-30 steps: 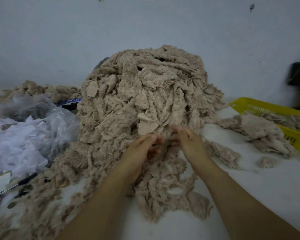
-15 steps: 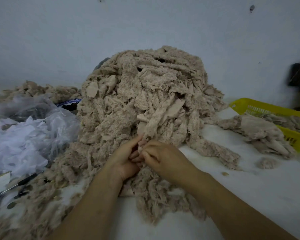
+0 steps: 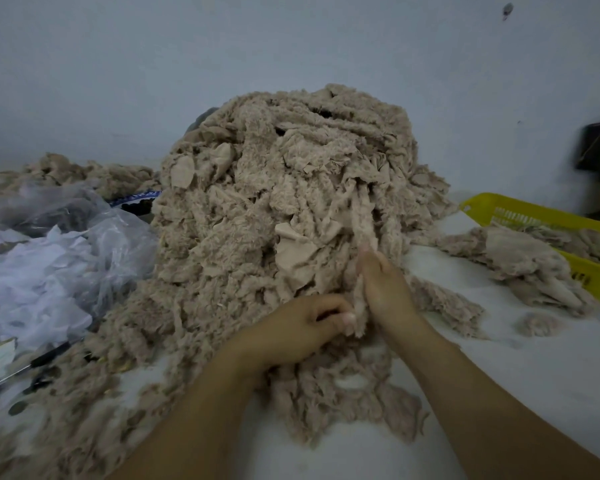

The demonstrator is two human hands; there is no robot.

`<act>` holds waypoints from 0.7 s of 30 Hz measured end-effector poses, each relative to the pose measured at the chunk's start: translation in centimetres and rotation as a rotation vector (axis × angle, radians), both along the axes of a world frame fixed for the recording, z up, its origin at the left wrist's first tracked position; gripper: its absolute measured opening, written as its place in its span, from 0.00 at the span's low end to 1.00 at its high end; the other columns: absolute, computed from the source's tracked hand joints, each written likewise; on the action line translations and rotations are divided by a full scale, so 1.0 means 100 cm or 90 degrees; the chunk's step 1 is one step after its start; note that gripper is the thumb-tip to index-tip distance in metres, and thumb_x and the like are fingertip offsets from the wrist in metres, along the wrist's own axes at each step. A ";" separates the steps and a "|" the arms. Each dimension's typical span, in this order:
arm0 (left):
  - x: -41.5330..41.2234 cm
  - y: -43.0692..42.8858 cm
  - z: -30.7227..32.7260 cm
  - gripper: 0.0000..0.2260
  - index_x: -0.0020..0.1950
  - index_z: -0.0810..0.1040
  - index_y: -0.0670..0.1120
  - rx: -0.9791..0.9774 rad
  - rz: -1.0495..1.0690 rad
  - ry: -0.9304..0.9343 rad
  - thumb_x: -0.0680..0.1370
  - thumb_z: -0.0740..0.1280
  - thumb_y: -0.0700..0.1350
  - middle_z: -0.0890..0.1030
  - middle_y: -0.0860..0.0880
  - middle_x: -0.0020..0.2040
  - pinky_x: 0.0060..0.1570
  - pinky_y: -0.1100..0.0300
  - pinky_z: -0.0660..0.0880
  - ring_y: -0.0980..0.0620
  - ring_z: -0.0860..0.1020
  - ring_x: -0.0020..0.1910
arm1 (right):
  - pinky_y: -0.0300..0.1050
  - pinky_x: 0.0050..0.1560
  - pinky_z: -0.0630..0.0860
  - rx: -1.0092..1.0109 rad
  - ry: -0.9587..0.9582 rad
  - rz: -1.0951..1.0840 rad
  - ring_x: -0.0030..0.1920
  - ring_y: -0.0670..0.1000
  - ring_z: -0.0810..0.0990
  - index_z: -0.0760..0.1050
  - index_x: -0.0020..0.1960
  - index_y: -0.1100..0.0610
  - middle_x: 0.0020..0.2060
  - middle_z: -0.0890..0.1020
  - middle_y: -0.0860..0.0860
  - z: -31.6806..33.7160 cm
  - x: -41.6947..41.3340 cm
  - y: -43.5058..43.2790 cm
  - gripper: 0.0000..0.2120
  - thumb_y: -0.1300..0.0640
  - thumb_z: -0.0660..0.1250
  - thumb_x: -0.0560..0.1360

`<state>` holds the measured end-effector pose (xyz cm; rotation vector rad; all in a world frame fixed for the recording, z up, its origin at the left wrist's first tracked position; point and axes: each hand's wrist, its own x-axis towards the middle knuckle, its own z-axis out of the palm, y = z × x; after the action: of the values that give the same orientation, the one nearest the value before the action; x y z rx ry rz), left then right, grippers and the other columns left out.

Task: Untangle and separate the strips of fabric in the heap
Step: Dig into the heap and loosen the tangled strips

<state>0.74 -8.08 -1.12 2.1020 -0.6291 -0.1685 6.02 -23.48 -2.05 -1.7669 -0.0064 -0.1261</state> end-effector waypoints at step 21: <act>-0.004 -0.002 0.015 0.15 0.36 0.74 0.44 -0.255 0.238 -0.020 0.82 0.65 0.45 0.73 0.54 0.29 0.32 0.66 0.70 0.57 0.71 0.30 | 0.49 0.59 0.79 0.131 -0.001 0.208 0.53 0.49 0.83 0.81 0.57 0.54 0.50 0.85 0.53 -0.002 -0.027 0.022 0.48 0.17 0.53 0.61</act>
<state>0.36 -8.24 0.40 1.7940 -0.2504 0.1877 3.32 -21.31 -2.30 -1.5382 -0.2735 0.1058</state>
